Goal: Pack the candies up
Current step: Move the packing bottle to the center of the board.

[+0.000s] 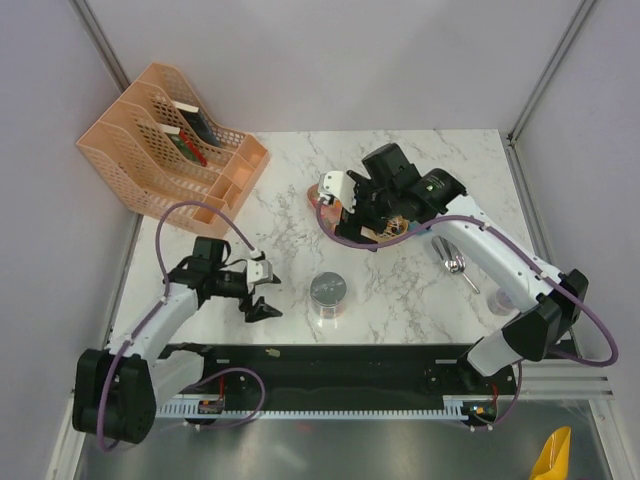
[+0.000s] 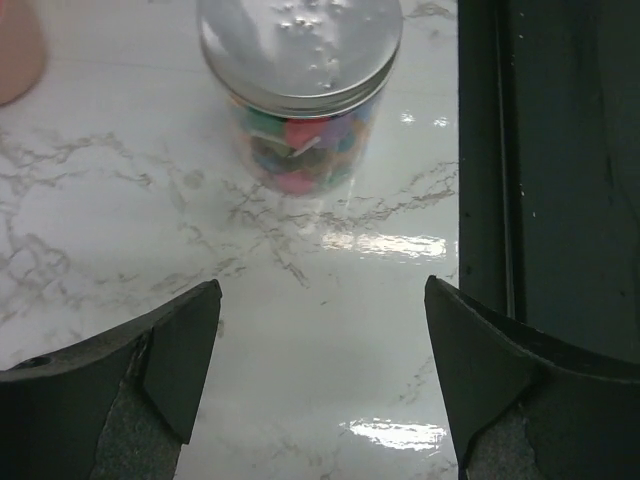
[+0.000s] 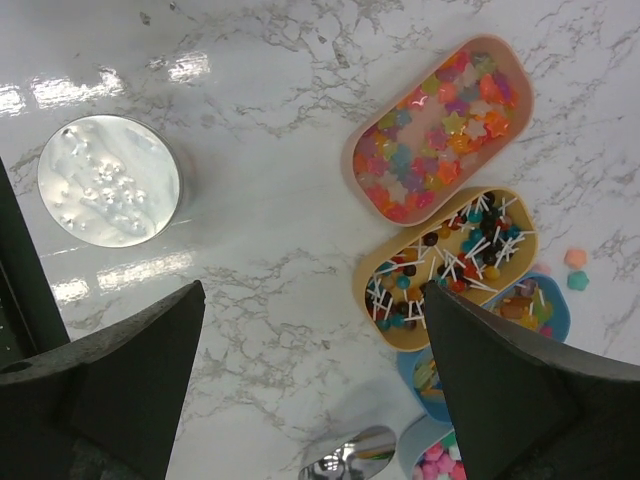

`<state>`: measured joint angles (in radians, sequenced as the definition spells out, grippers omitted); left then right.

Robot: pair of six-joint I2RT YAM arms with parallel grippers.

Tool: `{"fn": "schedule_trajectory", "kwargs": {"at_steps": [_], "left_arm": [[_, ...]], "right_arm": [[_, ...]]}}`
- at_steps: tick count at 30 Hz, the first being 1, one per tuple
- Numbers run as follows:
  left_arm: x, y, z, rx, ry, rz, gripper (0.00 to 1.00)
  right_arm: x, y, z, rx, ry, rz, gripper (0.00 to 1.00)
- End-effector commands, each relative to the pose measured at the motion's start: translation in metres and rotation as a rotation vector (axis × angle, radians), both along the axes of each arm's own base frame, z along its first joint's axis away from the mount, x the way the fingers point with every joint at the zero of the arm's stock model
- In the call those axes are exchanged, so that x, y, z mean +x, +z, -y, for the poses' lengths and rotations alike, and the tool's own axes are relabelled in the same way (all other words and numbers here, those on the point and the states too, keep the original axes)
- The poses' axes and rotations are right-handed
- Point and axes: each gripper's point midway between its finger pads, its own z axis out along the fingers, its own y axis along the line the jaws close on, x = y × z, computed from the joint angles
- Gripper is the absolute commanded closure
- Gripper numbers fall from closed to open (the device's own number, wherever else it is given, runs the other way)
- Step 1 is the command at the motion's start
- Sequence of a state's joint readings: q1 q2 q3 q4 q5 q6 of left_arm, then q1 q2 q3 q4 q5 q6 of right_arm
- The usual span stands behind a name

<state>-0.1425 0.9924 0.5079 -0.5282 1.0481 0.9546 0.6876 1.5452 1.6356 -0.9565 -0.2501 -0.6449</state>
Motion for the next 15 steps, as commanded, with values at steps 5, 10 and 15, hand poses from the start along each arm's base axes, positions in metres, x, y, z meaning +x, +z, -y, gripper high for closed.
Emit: {"fn": "schedule_trajectory", "kwargs": {"at_steps": [5, 10, 15], "left_arm": [[-0.023, -0.030, 0.047, 0.039, -0.322, 0.084, 0.12], [-0.012, -0.036, 0.054, 0.090, -0.301, 0.034, 0.13], [0.008, -0.029, 0.064, 0.126, -0.265, 0.012, 0.14]], "right_arm": [[0.008, -0.013, 0.029, 0.003, -0.097, -0.054, 0.02], [0.005, -0.025, 0.041, -0.022, -0.110, -0.075, 0.02], [0.002, -0.030, 0.039, -0.027, -0.068, -0.089, 0.02]]}}
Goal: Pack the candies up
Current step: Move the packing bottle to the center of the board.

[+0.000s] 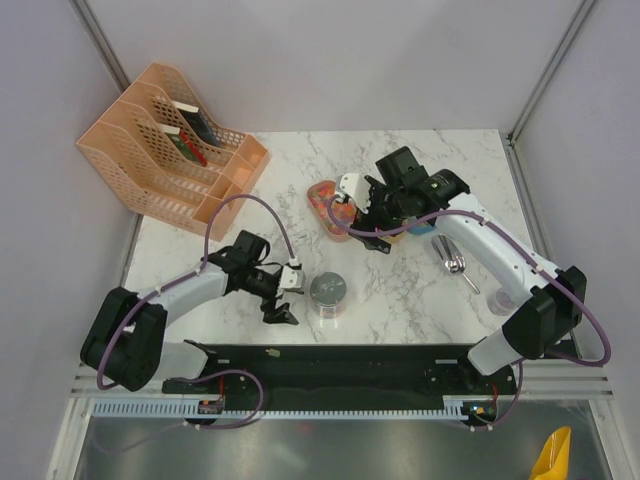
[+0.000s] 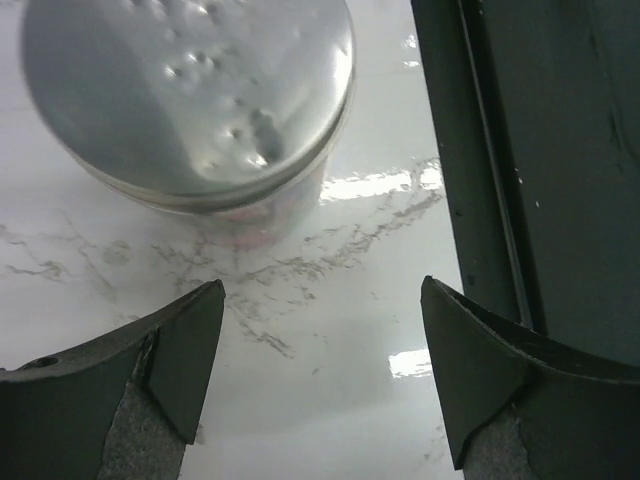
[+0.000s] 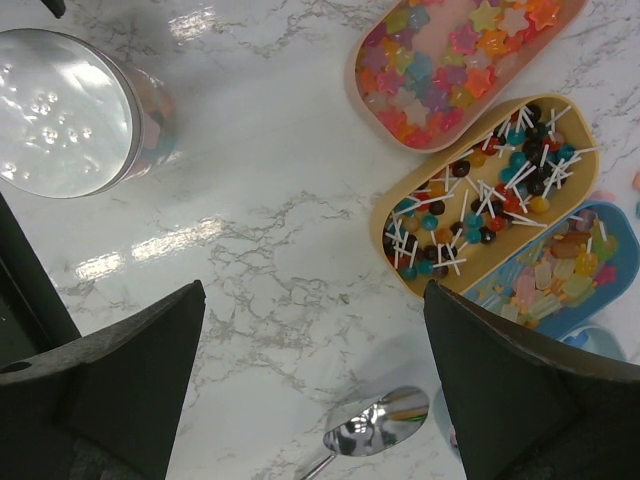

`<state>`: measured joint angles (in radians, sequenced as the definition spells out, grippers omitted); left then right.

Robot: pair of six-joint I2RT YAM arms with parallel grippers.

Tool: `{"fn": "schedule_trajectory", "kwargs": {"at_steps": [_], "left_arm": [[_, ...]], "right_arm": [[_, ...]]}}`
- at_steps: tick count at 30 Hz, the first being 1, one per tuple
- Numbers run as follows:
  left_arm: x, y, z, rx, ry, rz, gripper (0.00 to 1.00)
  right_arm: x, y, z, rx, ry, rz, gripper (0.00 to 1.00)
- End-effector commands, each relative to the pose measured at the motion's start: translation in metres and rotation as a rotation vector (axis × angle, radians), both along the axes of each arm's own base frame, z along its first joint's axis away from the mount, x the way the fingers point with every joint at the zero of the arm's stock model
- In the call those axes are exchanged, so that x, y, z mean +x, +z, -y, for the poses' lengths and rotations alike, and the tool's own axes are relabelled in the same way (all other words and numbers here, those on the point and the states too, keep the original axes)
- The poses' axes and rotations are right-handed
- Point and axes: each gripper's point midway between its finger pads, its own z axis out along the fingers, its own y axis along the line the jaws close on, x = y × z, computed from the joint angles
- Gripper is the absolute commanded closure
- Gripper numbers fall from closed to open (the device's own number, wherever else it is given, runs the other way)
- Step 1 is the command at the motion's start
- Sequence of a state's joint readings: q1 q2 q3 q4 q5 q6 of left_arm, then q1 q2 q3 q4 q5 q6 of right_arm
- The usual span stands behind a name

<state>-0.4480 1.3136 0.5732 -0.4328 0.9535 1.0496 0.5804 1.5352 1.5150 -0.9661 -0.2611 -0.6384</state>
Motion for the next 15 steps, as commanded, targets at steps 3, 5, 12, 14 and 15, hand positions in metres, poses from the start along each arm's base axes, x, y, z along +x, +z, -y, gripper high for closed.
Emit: {"fn": "schedule_trajectory", "kwargs": {"at_steps": [3, 5, 12, 14, 15], "left_arm": [[0.033, 0.020, 0.020, 0.027, 0.057, 0.049, 0.14], [0.032, 0.018, 0.024, 0.054, 0.047, 0.063, 0.14], [0.036, 0.039, 0.055, 0.097, 0.066, -0.014, 0.14], [0.030, 0.030, 0.059, 0.128, 0.050, -0.041, 0.14], [0.028, 0.026, 0.061, 0.134, 0.040, -0.049, 0.15]], "right_arm": [[-0.001, 0.015, -0.006, 0.040, 0.063, 0.031, 0.02], [0.001, 0.016, -0.007, 0.047, 0.074, 0.035, 0.02], [0.005, 0.023, -0.001, 0.031, 0.148, 0.073, 0.02], [0.006, 0.022, 0.002, 0.028, 0.152, 0.076, 0.02], [0.006, 0.021, 0.002, 0.028, 0.153, 0.074, 0.02]]}}
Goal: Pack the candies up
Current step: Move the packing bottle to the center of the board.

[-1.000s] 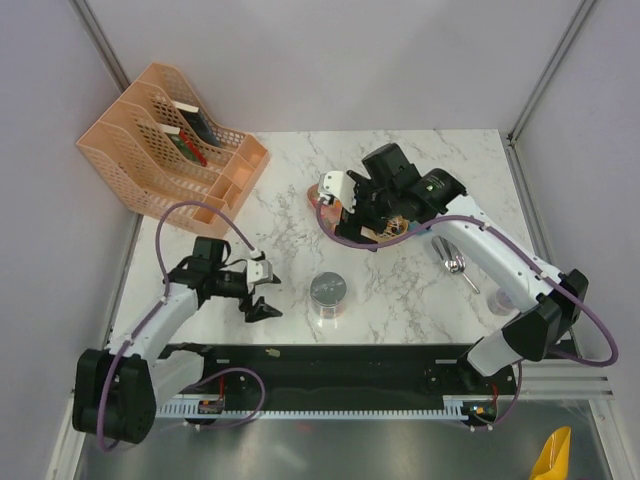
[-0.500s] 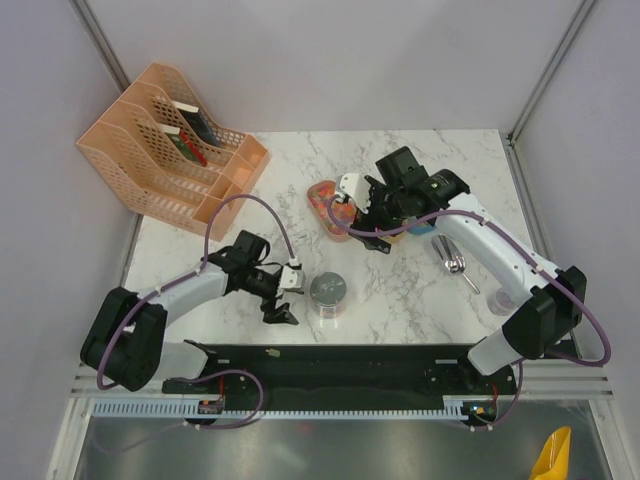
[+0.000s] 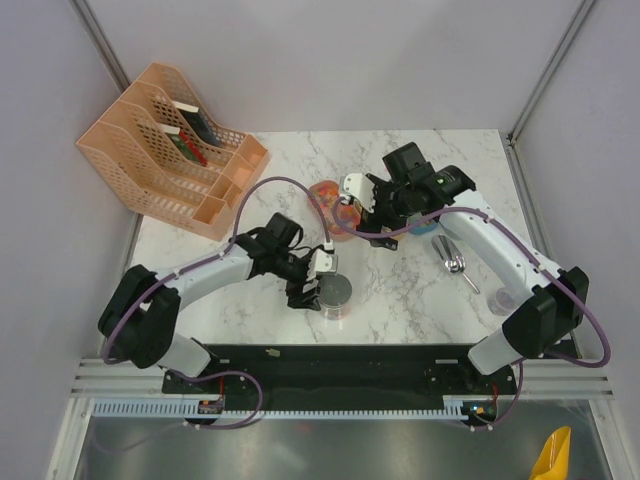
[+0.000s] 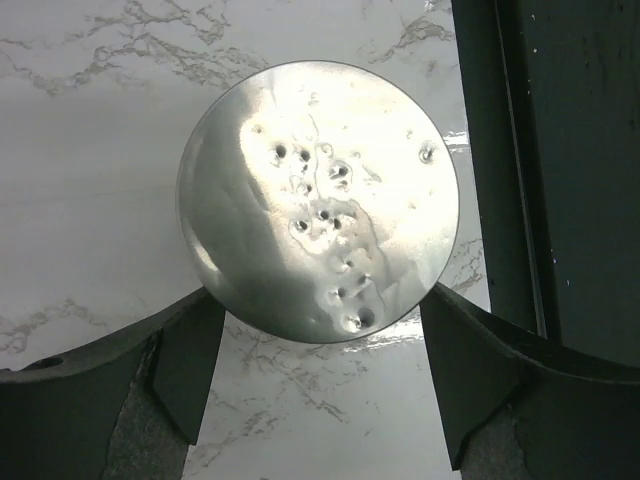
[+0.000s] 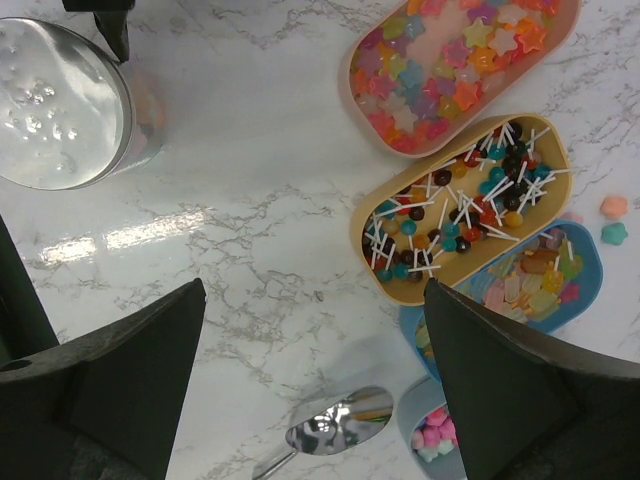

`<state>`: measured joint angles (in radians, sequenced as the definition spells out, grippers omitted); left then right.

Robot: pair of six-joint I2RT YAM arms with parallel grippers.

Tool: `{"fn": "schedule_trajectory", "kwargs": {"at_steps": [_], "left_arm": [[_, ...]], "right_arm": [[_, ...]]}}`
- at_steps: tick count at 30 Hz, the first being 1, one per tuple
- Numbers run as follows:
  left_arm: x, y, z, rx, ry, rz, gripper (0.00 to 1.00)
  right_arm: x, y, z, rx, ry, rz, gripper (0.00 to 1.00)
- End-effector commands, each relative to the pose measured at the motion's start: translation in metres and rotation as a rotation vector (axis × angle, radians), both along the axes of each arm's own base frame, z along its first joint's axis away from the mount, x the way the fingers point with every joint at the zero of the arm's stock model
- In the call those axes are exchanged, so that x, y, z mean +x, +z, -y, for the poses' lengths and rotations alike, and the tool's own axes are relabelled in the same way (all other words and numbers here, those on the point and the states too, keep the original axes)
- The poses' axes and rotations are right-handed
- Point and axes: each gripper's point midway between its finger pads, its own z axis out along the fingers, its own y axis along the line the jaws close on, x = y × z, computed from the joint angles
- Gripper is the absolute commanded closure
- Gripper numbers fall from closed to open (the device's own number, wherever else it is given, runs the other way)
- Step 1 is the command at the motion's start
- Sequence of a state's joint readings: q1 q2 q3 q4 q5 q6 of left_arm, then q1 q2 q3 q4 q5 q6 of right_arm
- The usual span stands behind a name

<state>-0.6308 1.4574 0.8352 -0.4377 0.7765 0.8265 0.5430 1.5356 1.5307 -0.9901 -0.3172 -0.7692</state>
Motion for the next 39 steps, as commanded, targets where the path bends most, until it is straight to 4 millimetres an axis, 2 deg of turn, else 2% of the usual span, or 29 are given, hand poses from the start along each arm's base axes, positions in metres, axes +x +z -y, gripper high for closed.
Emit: {"fn": "schedule_trajectory", "kwargs": {"at_steps": [1, 4, 9, 13, 14, 18, 19, 21, 22, 23, 25, 26, 27, 29, 31, 32, 33, 34, 35, 36, 39], "left_arm": [[-0.005, -0.005, 0.010, 0.036, 0.007, -0.064, 0.16], [-0.010, -0.024, 0.023, 0.107, -0.006, -0.063, 0.18], [0.005, -0.033, 0.028, 0.176, 0.037, -0.066, 0.20], [0.006, -0.013, 0.050, 0.106, 0.037, -0.095, 0.19], [0.007, -0.006, 0.061, 0.089, 0.032, -0.083, 0.19], [0.013, -0.010, 0.083, 0.051, 0.084, -0.116, 0.19], [0.020, -0.010, 0.094, 0.007, 0.113, -0.119, 0.19], [0.019, -0.018, 0.099, -0.029, 0.145, -0.144, 0.19], [0.026, -0.011, 0.114, -0.109, 0.168, -0.128, 0.19], [0.020, -0.023, 0.110, -0.105, 0.182, -0.145, 0.18], [0.017, -0.032, 0.112, -0.124, 0.197, -0.158, 0.17], [0.014, -0.038, 0.111, -0.143, 0.203, -0.148, 0.11], [0.012, -0.040, 0.110, -0.153, 0.208, -0.151, 0.11], [0.002, -0.053, 0.099, -0.157, 0.216, -0.158, 0.09], [0.006, -0.048, 0.103, -0.234, 0.211, -0.099, 0.07], [0.000, -0.058, 0.097, -0.229, 0.210, -0.102, 0.06], [0.005, -0.052, 0.104, -0.287, 0.205, -0.055, 0.06], [0.005, -0.058, 0.102, -0.290, 0.222, -0.048, 0.00], [0.003, -0.070, 0.101, -0.281, 0.227, -0.053, 0.00], [0.008, -0.063, 0.107, -0.335, 0.224, -0.016, 0.00], [0.001, -0.078, 0.106, -0.352, 0.220, 0.001, 0.00]], "right_arm": [[0.001, 0.015, -0.002, 0.032, 0.053, 0.035, 0.02], [-0.002, 0.016, 0.003, 0.035, 0.040, 0.032, 0.02], [-0.010, 0.011, 0.013, 0.022, 0.035, 0.031, 0.02], [-0.011, 0.009, 0.016, 0.020, 0.033, 0.033, 0.02], [-0.011, 0.010, 0.015, 0.025, 0.034, 0.036, 0.02], [-0.009, 0.014, 0.019, 0.028, 0.035, 0.051, 0.02], [-0.010, 0.014, 0.021, 0.026, 0.041, 0.058, 0.02], [-0.013, 0.010, 0.026, 0.017, 0.042, 0.052, 0.02], [-0.015, 0.010, 0.027, 0.014, 0.047, 0.058, 0.02], [-0.016, 0.008, 0.029, 0.011, 0.045, 0.055, 0.02], [-0.020, 0.004, 0.031, 0.004, 0.050, 0.038, 0.02], [-0.023, 0.001, 0.033, -0.005, 0.052, 0.022, 0.02], [-0.026, -0.001, 0.034, -0.009, 0.053, 0.011, 0.02], [-0.031, -0.005, 0.036, -0.022, 0.073, -0.004, 0.02], [-0.034, -0.008, 0.039, -0.035, 0.085, -0.007, 0.02], [-0.034, -0.009, 0.040, -0.039, 0.088, -0.006, 0.02], [-0.035, -0.012, 0.040, -0.043, 0.095, -0.010, 0.02], [-0.037, -0.013, 0.041, -0.049, 0.096, -0.018, 0.02], [-0.038, -0.015, 0.042, -0.051, 0.099, -0.022, 0.02], [-0.041, -0.018, 0.044, -0.059, 0.117, -0.026, 0.02], [-0.052, -0.022, 0.050, -0.076, 0.177, -0.012, 0.02]]}}
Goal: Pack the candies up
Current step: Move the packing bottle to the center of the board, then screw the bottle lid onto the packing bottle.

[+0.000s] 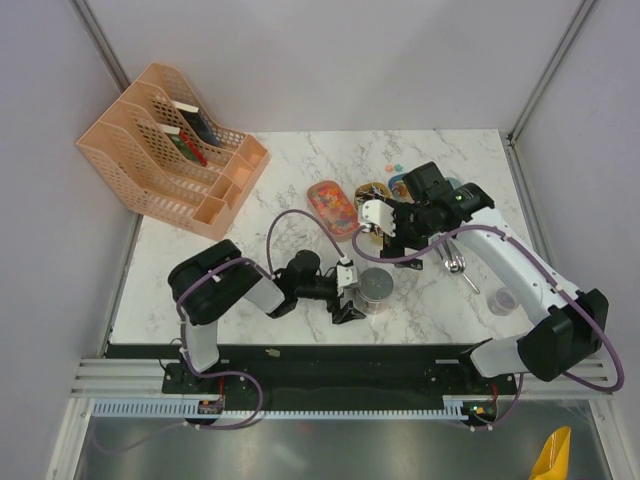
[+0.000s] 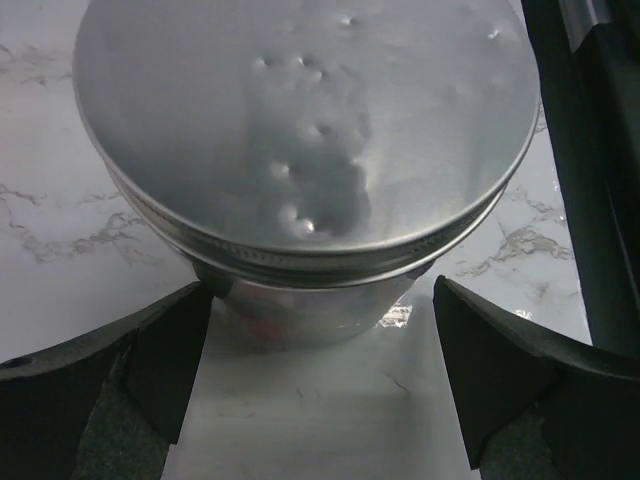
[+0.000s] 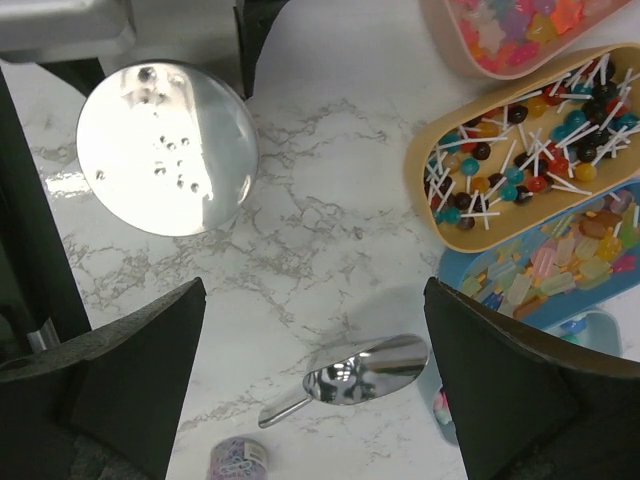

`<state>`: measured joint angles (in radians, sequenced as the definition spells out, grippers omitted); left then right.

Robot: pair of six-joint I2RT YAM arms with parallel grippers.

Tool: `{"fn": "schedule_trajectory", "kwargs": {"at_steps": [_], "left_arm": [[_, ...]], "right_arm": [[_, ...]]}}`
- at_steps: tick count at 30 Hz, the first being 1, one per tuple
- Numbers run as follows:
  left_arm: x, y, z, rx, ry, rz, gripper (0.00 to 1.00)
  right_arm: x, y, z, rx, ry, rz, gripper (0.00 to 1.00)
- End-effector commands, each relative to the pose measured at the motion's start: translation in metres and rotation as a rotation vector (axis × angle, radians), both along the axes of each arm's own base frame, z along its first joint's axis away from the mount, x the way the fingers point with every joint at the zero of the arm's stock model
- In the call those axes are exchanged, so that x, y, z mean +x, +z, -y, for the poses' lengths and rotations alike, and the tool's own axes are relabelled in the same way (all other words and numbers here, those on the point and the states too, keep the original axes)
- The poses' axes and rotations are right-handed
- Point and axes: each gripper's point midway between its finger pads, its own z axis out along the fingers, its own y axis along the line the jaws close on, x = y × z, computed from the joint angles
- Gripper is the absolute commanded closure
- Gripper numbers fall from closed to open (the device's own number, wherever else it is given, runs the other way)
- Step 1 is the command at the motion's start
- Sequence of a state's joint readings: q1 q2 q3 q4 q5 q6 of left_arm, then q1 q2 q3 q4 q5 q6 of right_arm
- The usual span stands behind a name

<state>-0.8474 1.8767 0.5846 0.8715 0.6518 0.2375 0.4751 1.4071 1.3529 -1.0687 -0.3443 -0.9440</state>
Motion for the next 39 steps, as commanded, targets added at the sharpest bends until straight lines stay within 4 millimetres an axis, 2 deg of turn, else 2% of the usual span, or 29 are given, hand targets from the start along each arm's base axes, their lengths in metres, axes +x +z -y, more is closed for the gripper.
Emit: {"fn": "schedule_trajectory", "kwargs": {"at_steps": [1, 3, 4, 7, 12, 15, 21, 22, 23, 28, 31, 33, 39], "left_arm": [[-0.006, -0.018, 0.000, -0.040, 0.042, 0.016, 0.00], [-0.010, -0.024, 0.003, -0.039, 0.020, 0.030, 0.00], [-0.011, -0.021, 0.009, -0.056, 0.013, 0.042, 0.00], [-0.018, -0.025, 0.018, -0.065, -0.015, 0.049, 0.00], [-0.007, -0.019, 0.037, -0.119, 0.005, 0.066, 0.00], [0.000, -0.025, 0.041, -0.126, 0.022, 0.082, 0.02], [-0.005, -0.030, 0.036, -0.097, 0.014, 0.056, 0.29], [-0.008, -0.032, 0.033, -0.086, 0.007, 0.052, 0.46], [-0.008, -0.033, 0.032, -0.080, 0.005, 0.053, 0.50], [-0.007, -0.037, 0.028, -0.045, -0.003, 0.036, 0.58], [-0.004, -0.039, 0.028, -0.027, -0.001, 0.025, 0.60], [-0.003, -0.040, 0.029, -0.022, -0.001, 0.026, 0.60], [-0.004, -0.042, 0.026, -0.014, -0.011, 0.016, 0.62]], "right_arm": [[-0.019, 0.006, 0.007, 0.000, 0.124, 0.042, 0.02], [-0.023, -0.001, 0.014, -0.038, 0.156, 0.043, 0.02], [-0.026, -0.004, 0.017, -0.060, 0.178, 0.030, 0.02], [-0.023, -0.005, 0.017, -0.080, 0.179, 0.007, 0.02], [-0.024, 0.001, 0.016, -0.080, 0.181, -0.009, 0.02], [-0.035, 0.000, 0.023, -0.107, 0.252, -0.016, 0.02], [-0.062, -0.004, 0.026, -0.125, 0.501, -0.025, 0.02], [-0.067, -0.007, 0.025, -0.124, 0.538, -0.038, 0.02], [-0.069, -0.009, 0.021, -0.116, 0.571, -0.039, 0.02], [-0.075, -0.027, -0.002, -0.107, 0.762, -0.011, 0.02], [-0.079, -0.036, -0.014, -0.099, 0.832, -0.015, 0.02], [-0.083, -0.045, -0.021, -0.106, 0.864, -0.036, 0.02], [-0.077, -0.061, -0.031, -0.126, 0.867, -0.068, 0.02]]}}
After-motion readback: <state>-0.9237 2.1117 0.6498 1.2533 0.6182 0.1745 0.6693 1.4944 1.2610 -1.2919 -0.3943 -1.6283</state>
